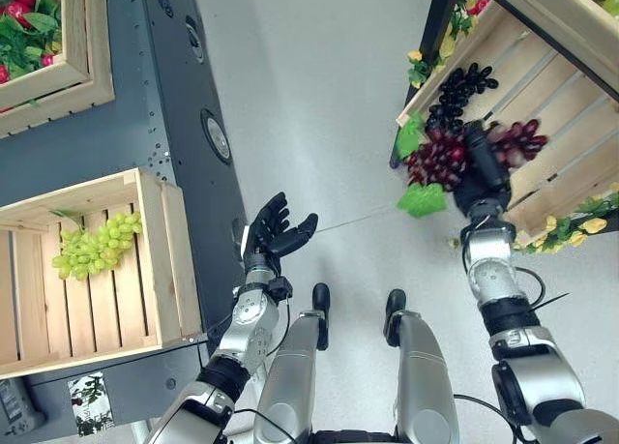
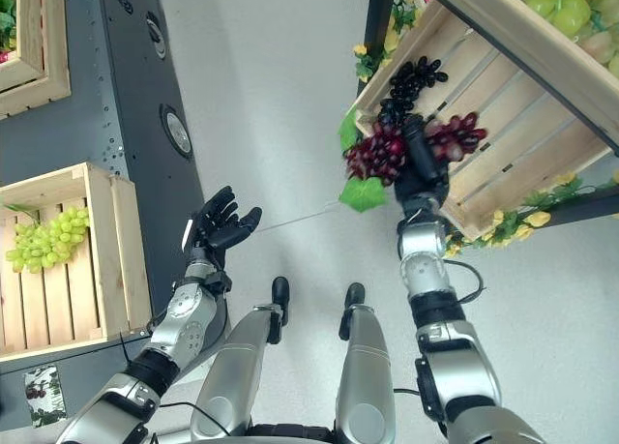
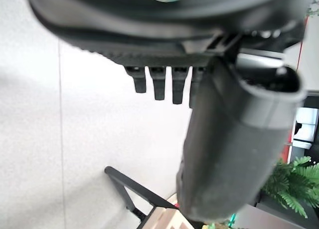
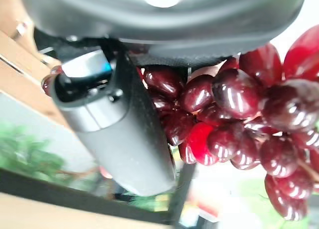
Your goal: Pick up the fruits from the basket on one side to the basket on the other side
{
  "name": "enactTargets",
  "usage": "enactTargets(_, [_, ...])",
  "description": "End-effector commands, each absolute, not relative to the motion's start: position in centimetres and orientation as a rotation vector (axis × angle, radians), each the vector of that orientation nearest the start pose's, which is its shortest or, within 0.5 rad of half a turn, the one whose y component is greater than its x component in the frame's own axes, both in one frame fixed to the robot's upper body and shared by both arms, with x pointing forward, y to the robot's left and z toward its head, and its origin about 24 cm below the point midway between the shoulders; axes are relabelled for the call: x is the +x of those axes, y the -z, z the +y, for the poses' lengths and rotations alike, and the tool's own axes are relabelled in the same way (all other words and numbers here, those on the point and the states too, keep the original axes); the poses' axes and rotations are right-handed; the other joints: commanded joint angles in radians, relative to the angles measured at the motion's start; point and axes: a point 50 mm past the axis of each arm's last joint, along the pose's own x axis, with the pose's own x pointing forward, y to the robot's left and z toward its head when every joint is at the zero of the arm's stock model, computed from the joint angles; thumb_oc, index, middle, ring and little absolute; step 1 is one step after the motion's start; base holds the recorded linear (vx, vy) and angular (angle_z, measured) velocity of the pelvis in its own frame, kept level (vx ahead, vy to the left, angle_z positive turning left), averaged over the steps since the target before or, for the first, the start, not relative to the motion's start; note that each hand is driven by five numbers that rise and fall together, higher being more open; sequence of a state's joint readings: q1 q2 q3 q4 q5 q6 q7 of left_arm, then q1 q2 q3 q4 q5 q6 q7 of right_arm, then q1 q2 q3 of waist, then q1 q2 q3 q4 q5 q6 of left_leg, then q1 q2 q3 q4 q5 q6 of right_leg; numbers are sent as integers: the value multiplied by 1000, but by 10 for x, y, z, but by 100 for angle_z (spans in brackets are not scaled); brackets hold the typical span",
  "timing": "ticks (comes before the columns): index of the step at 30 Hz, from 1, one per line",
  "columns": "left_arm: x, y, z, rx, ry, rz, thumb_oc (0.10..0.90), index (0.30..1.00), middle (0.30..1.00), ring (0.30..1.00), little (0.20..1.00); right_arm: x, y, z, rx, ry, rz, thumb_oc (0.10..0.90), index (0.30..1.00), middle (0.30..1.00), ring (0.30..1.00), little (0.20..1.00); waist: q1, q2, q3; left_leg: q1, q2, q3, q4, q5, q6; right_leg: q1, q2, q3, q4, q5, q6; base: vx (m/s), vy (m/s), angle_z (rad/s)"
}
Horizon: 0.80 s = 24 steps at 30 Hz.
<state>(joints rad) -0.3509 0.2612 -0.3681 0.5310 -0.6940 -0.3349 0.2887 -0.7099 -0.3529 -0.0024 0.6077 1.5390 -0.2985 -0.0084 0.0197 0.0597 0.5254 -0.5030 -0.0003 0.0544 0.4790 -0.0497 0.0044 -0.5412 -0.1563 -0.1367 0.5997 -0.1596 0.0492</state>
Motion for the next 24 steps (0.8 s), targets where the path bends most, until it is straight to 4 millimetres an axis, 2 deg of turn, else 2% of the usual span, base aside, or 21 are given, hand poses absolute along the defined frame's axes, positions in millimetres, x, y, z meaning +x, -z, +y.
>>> enactTargets(1, [309, -63, 150, -335, -39, -151, 800, 900, 900, 900, 900, 366, -236, -264, 1299, -2, -797, 400, 300, 300, 300, 300, 5, 16, -34, 6, -67, 14, 53, -53, 27, 54, 43, -15, 24, 32, -55, 76, -30, 6])
enactTargets(4, [308, -62, 149, -332, -30, -135, 800, 900, 900, 900, 900, 366, -251, -283, 1326, 75, -847, 400, 300, 300, 300, 300, 19, 20, -38, 2, -71, 5, 64, -57, 26, 52, 40, -22, 40, 26, -59, 58, -28, 13])
enactTargets(6, [307, -60, 150, -333, -21, -120, 800, 900, 900, 900, 900, 365, -258, -303, 1345, 162, -853, 400, 300, 300, 300, 300, 30, 21, -44, -3, -75, -4, 74, -61, 26, 51, 36, -27, 51, 22, -61, 66, -49, 12])
enactTargets(9, [305, -59, 150, -325, -1, -111, 800, 900, 900, 900, 900, 365, -266, -322, 1342, 282, -810, 400, 300, 300, 300, 300, 42, 24, -48, -8, -80, -14, 84, -62, 26, 49, 32, -32, 63, 18, -66, 60, -49, 14])
enactTargets(12, [303, -56, 151, -322, 4, -105, 800, 900, 900, 900, 900, 363, -265, -336, 1398, 376, -763, 400, 300, 300, 300, 300, 48, 27, -48, -9, -82, -19, 87, -61, 26, 46, 30, -36, 70, 17, -70, 42, -33, 15])
enactTargets(13, [302, -56, 151, -323, 3, -102, 800, 900, 900, 900, 900, 362, -263, -341, 1405, 440, -741, 555, 533, 533, 533, 533, 49, 29, -48, -10, -83, -21, 86, -60, 27, 45, 29, -37, 72, 16, -71, 39, -25, 5])
enactTargets(14, [302, -55, 152, -323, 2, -99, 800, 900, 900, 900, 900, 361, -263, -345, 1421, 467, -742, 800, 900, 900, 900, 900, 52, 31, -49, -10, -84, -23, 85, -60, 27, 44, 30, -37, 73, 15, -72, 39, -21, 3])
enactTargets(19, [300, -52, 154, -317, 4, -92, 800, 900, 900, 900, 900, 358, -268, -355, 1494, 557, -739, 800, 900, 900, 900, 900, 57, 40, -52, -6, -85, -27, 81, -59, 24, 47, 29, -38, 73, 11, -74, 15, -6, 0])
enactTargets(24, [299, -52, 154, -325, 9, -96, 800, 900, 900, 900, 900, 353, -265, -368, 1547, 765, -571, 800, 900, 900, 900, 900, 58, 50, -53, -1, -85, -27, 75, -57, 24, 44, 31, -37, 81, 2, -80, 0, 0, 0])
